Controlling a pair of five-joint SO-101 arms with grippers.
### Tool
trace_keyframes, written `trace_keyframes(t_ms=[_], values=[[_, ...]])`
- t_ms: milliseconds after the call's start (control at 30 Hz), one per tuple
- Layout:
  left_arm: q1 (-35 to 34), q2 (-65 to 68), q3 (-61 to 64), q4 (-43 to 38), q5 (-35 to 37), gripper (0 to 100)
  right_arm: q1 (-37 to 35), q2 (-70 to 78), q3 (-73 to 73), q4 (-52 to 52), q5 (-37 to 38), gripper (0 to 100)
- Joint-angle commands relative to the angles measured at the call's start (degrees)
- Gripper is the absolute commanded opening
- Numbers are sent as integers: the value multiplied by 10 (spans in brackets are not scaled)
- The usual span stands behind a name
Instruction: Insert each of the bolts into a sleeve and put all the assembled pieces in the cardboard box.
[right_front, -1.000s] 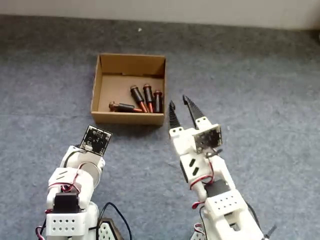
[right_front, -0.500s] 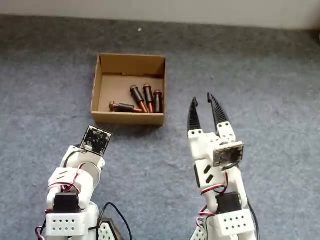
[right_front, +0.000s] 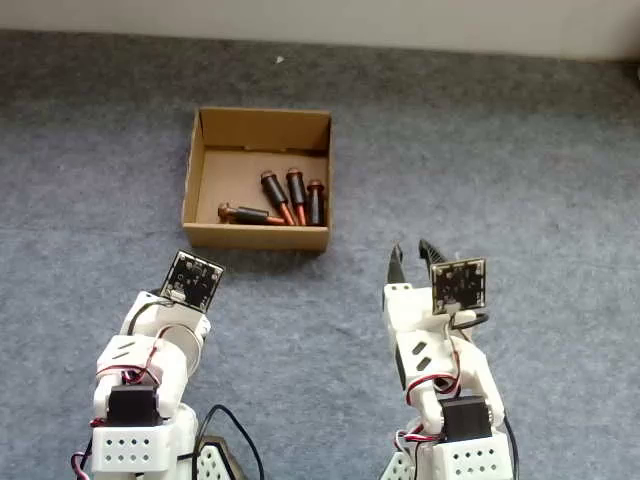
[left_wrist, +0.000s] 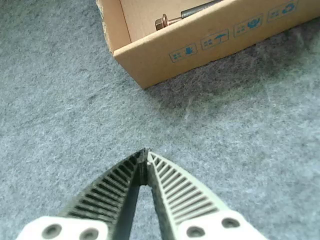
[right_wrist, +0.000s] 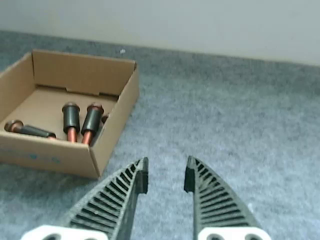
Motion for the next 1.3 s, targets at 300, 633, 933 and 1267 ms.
trace_keyframes(t_ms=[300, 633, 933, 1267], values=[[4, -4, 12, -11, -6, 7, 7, 0, 88, 162, -6, 4], [4, 0, 12, 42, -5, 7, 6, 0, 88, 261, -6, 4], [2, -4, 12, 159, -6, 7, 6, 0, 88, 349, -5, 4], [-104, -4, 12, 160, -4, 7, 6, 0, 88, 349, -3, 4]])
